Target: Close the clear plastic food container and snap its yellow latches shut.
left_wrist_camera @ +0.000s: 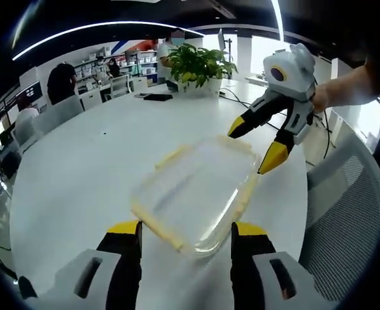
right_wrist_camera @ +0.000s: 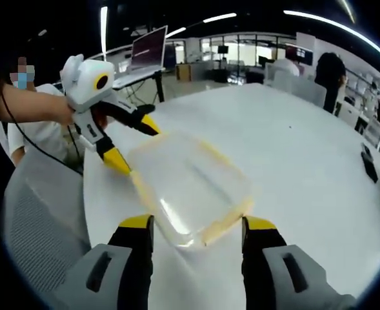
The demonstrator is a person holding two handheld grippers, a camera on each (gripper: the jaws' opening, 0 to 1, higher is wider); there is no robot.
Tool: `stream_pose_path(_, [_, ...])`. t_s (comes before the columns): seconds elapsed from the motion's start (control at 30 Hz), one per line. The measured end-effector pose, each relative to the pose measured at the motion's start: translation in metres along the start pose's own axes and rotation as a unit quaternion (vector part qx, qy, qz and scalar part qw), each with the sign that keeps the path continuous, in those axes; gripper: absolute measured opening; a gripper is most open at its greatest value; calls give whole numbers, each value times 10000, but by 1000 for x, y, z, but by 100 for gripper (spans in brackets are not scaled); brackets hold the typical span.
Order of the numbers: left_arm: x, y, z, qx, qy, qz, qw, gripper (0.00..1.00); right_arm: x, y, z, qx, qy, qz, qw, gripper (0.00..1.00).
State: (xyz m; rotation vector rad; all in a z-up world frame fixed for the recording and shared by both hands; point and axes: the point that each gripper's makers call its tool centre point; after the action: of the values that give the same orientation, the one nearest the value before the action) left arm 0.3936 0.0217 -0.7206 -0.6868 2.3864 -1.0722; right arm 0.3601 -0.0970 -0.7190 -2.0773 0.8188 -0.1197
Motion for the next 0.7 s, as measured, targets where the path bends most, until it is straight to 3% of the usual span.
stream_pose_path(0.7, [-35,-17,32,-103,7,-66,9999,50,45,-21,16,-270,-108,-79,9995,51])
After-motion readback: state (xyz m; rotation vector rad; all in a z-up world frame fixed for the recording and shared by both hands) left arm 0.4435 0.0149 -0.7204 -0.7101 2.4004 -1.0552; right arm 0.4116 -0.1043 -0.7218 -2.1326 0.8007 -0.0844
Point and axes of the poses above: the point that each gripper's makers call its tool centre point, and the gripper's own axes: z roughly forward along the fingers, x roughly to its right, y roughly out of its underside, and after that the axes turned 13 degrees about -y, right-handed
